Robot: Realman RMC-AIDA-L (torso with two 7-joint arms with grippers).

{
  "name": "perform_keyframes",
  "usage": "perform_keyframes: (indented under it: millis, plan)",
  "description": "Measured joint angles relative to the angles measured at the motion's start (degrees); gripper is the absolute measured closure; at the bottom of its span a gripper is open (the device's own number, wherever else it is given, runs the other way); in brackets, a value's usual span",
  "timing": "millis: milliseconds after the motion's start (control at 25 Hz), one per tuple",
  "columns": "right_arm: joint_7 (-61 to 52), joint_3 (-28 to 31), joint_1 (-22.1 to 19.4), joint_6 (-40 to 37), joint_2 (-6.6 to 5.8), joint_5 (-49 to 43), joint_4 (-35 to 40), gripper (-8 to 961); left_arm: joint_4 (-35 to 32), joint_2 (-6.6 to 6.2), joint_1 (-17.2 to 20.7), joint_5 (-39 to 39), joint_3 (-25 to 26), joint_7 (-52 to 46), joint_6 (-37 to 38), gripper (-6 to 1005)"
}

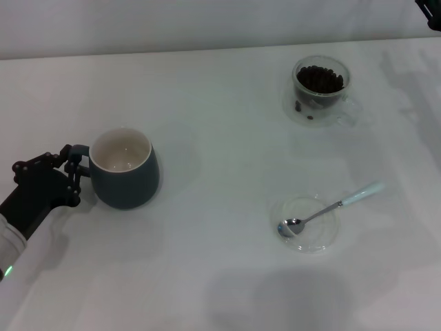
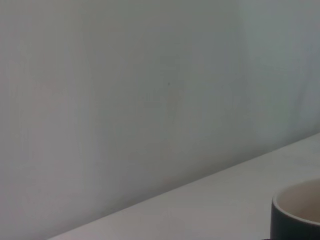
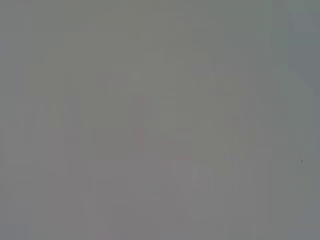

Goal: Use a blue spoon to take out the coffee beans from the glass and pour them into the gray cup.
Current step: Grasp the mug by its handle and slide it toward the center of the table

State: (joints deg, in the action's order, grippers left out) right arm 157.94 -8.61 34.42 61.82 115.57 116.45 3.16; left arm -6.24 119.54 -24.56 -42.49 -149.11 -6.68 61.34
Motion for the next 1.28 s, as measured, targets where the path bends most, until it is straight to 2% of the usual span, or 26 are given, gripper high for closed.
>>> perform_keyframes:
  millis: [440, 520, 760, 1000, 1200, 1280]
  plan:
    - [0.41, -0.72, -0.29, 0.18, 0.20, -0.09, 0.00, 108, -0.07, -0.01, 0.37, -0.27, 0.09, 0.00, 0.00, 892]
    - [0.42, -1.13, -0.20, 0.16, 0.18, -0.13, 0.00, 108, -0.23, -0.01, 0.44, -0.21, 0.04, 0.00, 0.01, 856]
    - [0.44, -1.15, -0.09, 0.22, 0.14, -0.17, 0.00, 107, -1.23, -0.01, 1.12, -0.25, 0.08, 0.00, 0.01, 853]
    - [0.43, -1.27, -0.06, 0.23, 0.19, -0.17, 0.00, 108, -1.60, -0.04, 1.29, 0.22, -0.03, 0.00, 0.03, 686]
    - [0.28, -1.75, -0.09, 0.23, 0.20, -0.17, 0.00, 108, -1.68, 0.02, 1.34, 0.91, -0.19, 0.00, 0.16, 482]
    - [0.23, -1.76, -0.18, 0.24, 0.20, -0.17, 0.00, 108, -1.76, 0.02, 1.52, 1.13, -0.21, 0.00, 0.26, 482]
